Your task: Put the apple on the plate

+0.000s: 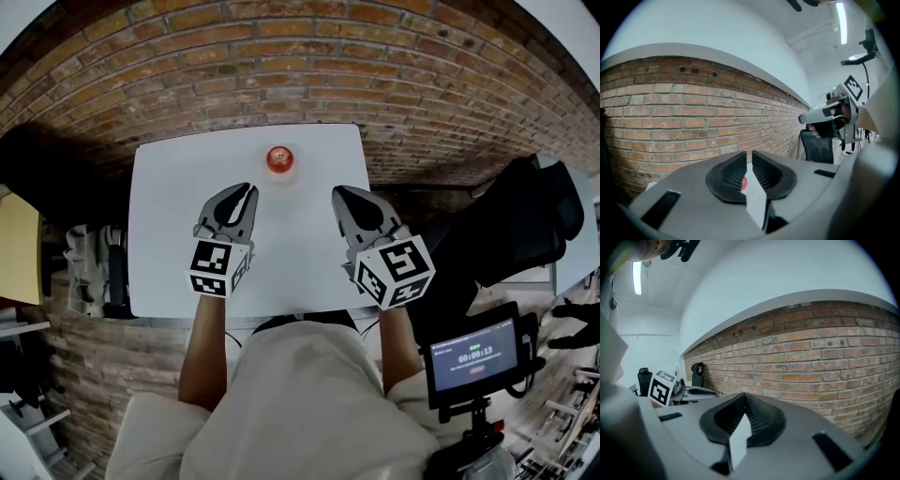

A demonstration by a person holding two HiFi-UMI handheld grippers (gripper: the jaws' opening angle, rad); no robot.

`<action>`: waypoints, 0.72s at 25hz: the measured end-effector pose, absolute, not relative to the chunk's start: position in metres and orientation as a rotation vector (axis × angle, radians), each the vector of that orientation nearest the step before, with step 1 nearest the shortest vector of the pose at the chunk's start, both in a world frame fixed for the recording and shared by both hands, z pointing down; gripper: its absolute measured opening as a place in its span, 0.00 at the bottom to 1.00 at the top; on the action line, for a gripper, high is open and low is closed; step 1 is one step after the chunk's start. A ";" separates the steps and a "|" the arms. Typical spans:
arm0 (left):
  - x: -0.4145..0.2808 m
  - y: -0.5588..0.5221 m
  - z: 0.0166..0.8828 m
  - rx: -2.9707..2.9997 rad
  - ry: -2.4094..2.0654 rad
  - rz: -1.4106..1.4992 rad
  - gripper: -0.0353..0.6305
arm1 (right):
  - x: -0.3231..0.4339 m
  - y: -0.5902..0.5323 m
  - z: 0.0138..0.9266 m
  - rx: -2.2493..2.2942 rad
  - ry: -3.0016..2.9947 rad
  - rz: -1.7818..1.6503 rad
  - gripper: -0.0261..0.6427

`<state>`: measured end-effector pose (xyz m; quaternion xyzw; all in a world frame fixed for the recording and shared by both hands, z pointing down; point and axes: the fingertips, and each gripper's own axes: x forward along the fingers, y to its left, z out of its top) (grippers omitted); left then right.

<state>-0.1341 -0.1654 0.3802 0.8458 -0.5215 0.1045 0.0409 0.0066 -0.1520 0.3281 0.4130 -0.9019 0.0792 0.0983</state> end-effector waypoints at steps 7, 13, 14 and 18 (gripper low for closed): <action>-0.146 -0.132 0.344 2.646 -1.652 0.279 0.12 | -0.001 -0.125 0.306 1.230 -2.701 0.156 0.04; -0.145 -0.132 0.326 2.705 -1.679 0.310 0.11 | -0.004 -0.129 0.295 1.239 -2.691 0.091 0.04; -0.144 -0.131 0.324 2.712 -1.685 0.318 0.10 | -0.003 -0.128 0.293 1.243 -2.692 0.083 0.04; -0.141 -0.126 0.312 2.740 -1.703 0.302 0.07 | -0.003 -0.127 0.289 1.239 -2.700 0.060 0.04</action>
